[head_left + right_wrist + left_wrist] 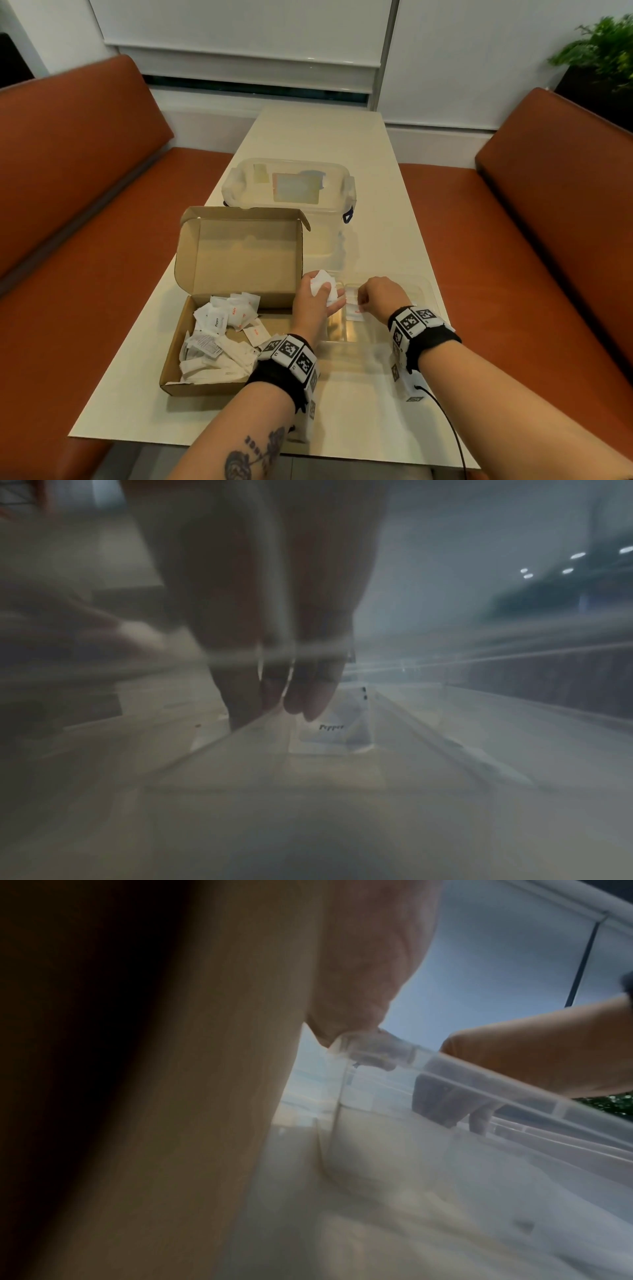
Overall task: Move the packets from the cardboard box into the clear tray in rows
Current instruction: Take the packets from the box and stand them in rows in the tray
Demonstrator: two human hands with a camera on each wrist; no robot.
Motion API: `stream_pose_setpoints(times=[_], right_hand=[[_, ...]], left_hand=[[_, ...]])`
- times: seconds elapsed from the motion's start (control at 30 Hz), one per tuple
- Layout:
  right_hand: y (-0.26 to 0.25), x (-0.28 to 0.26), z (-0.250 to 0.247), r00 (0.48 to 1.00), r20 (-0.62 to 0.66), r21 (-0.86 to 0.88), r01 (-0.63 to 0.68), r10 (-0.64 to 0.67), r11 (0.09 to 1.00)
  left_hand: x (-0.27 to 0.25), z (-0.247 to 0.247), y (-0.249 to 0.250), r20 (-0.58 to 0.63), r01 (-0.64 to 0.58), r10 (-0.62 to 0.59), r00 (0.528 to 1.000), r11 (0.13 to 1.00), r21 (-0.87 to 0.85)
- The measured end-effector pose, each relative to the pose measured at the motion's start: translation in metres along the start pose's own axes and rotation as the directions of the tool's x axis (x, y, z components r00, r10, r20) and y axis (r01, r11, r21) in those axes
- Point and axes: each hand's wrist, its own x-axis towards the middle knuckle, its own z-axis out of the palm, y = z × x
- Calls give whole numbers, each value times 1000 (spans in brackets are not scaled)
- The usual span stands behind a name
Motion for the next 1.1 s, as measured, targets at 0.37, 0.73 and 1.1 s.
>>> stream_pose_setpoints(times=[0.37,0.73,1.1], right_hand=[[-1,0,12,996,-51,-132,60,-67,989],[-10,-5,-4,967,-253,280,98,-25,955],[-24,-17,-18,977,-201,517,164,-67,840]], left_hand=[[1,0,-1,17,-4,4,1000,1000,22],[-5,3,4,48,2,-5,999,998,57],[1,7,9,-3,90,-90,996,995,-33]])
